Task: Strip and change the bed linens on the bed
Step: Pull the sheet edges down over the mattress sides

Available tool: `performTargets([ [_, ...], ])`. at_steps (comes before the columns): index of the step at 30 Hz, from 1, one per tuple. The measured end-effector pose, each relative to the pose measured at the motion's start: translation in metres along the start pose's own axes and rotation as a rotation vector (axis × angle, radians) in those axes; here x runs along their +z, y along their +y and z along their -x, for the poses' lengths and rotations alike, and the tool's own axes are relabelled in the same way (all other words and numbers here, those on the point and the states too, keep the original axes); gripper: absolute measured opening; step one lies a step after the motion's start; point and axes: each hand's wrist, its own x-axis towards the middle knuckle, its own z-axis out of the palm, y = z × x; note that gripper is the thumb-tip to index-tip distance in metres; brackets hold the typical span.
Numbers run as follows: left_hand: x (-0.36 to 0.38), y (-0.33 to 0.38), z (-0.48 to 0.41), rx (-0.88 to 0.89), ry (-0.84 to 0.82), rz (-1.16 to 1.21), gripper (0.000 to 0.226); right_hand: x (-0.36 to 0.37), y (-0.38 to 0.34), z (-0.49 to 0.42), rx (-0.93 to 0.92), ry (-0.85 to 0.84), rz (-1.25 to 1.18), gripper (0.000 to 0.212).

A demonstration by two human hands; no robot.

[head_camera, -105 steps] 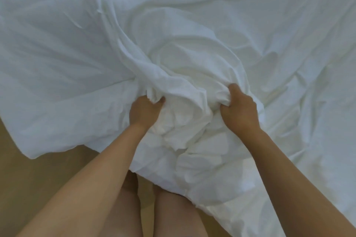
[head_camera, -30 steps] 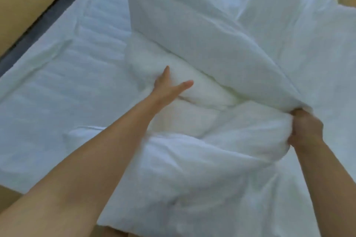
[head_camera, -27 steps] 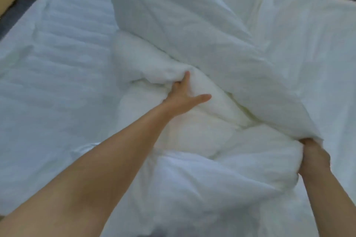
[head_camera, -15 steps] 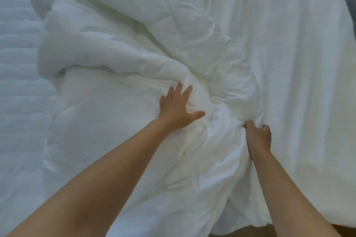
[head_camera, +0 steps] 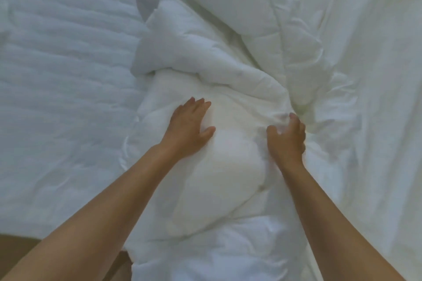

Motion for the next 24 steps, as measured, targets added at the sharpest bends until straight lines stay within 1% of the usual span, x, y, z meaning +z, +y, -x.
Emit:
performTargets([
  [2, -0.013, -0.029, 0.009, -0.028, 0.075, 0.012, 0.065, 0.026, -0.038, 0.016, -0.129, -0.099, -0.002, 0.067],
  [4, -0.025, -0.061, 0.018, -0.101, 0.143, 0.007, 0.068, 0.057, -0.078, 0.037, -0.247, -0.149, 0.032, 0.069],
  [6, -0.036, -0.095, 0.025, -0.290, 0.166, 0.076, 0.079, 0.088, -0.115, 0.059, -0.361, -0.189, 0.061, 0.071],
  [7, -0.042, -0.113, 0.028, -0.403, 0.146, 0.189, 0.086, 0.103, -0.131, 0.068, -0.411, -0.204, 0.080, 0.072],
  [8, -0.046, -0.129, 0.032, -0.490, 0.109, 0.350, 0.091, 0.117, -0.146, 0.076, -0.445, -0.217, 0.106, 0.072],
  [9, -0.047, -0.145, 0.036, -0.535, 0.059, 0.520, 0.093, 0.130, -0.160, 0.082, -0.463, -0.224, 0.141, 0.073],
  [10, -0.048, -0.157, 0.040, -0.545, 0.001, 0.645, 0.091, 0.141, -0.172, 0.087, -0.465, -0.224, 0.184, 0.074],
  [11, -0.046, -0.167, 0.043, -0.539, -0.061, 0.711, 0.087, 0.152, -0.183, 0.090, -0.462, -0.215, 0.230, 0.075],
  [13, -0.039, -0.180, 0.045, -0.511, -0.158, 0.765, 0.078, 0.170, -0.200, 0.092, -0.476, -0.183, 0.323, 0.075],
  [14, -0.035, -0.183, 0.043, -0.494, -0.192, 0.796, 0.071, 0.178, -0.205, 0.093, -0.513, -0.180, 0.391, 0.074],
  [16, -0.026, -0.187, 0.038, -0.440, -0.263, 0.900, 0.048, 0.191, -0.210, 0.091, -0.656, -0.224, 0.607, 0.069],
  [17, -0.022, -0.186, 0.036, -0.414, -0.308, 0.951, 0.035, 0.195, -0.210, 0.088, -0.735, -0.255, 0.733, 0.062],
  [18, -0.017, -0.184, 0.035, -0.399, -0.352, 0.991, 0.027, 0.195, -0.209, 0.083, -0.787, -0.274, 0.856, 0.053],
  [19, -0.013, -0.183, 0.033, -0.398, -0.376, 1.024, 0.026, 0.192, -0.208, 0.077, -0.805, -0.278, 0.959, 0.045],
  [20, -0.008, -0.182, 0.032, -0.410, -0.370, 1.047, 0.033, 0.187, -0.205, 0.070, -0.797, -0.267, 1.031, 0.041],
  [21, -0.003, -0.183, 0.029, -0.433, -0.328, 1.052, 0.044, 0.181, -0.200, 0.065, -0.782, -0.248, 1.068, 0.040],
  [23, 0.006, -0.191, 0.017, -0.493, -0.184, 0.960, 0.060, 0.169, -0.188, 0.060, -0.795, -0.202, 1.063, 0.038],
  [24, 0.009, -0.196, 0.008, -0.508, -0.137, 0.853, 0.065, 0.164, -0.182, 0.061, -0.814, -0.184, 1.042, 0.038],
])
